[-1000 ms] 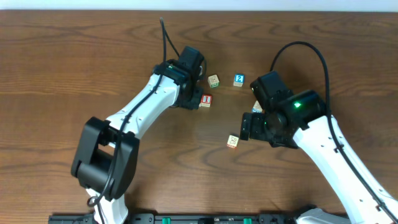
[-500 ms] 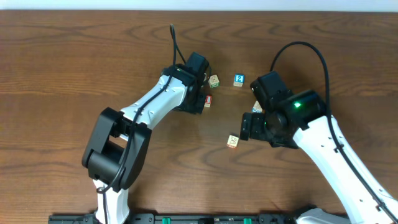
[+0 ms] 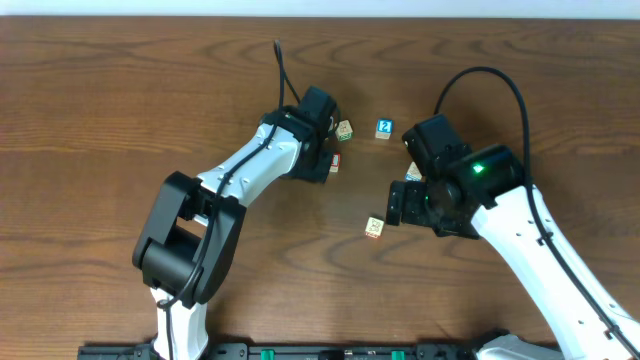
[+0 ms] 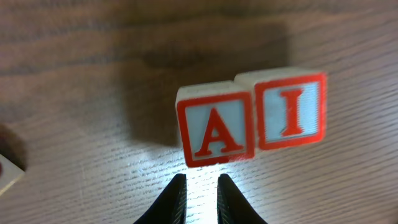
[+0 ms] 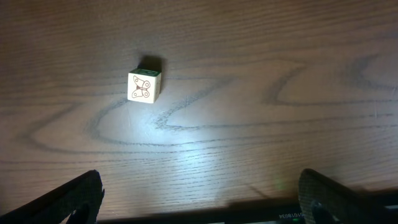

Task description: Spell out Ai2

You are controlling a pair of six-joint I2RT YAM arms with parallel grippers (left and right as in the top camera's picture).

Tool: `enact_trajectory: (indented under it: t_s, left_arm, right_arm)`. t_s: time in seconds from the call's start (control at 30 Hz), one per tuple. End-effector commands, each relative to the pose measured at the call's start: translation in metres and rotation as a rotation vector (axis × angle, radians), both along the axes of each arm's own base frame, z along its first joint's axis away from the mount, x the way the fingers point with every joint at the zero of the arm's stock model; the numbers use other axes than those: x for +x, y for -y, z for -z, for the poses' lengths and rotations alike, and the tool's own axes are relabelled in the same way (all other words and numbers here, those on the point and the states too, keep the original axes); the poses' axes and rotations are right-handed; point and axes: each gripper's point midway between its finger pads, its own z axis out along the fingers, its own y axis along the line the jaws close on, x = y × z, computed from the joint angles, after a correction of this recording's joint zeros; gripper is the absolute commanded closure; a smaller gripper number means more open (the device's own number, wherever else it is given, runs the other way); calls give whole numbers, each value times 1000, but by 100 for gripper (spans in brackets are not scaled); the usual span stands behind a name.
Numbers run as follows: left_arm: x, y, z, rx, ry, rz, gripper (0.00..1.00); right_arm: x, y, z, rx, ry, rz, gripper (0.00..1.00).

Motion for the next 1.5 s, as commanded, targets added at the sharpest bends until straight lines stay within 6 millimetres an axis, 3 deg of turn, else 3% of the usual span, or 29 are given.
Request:
enact_trajectory:
  t_s: [0.0,0.83,1.27,1.47]
  left_arm:
    - [-8,-4,15,19,-29,-5,82]
    - [12,7,11,-33,58,-9,81]
    - [12,8,11,-35,61,-8,82]
    - [0,6,14,-27,8,-13,82]
  right_arm:
    - [-1,2,1,-13,2,9,1]
    - [-1,3,1,-19,6,10,1]
    - [-1,3,1,-20,5,10,1]
    - [-1,3,1,-19,6,10,1]
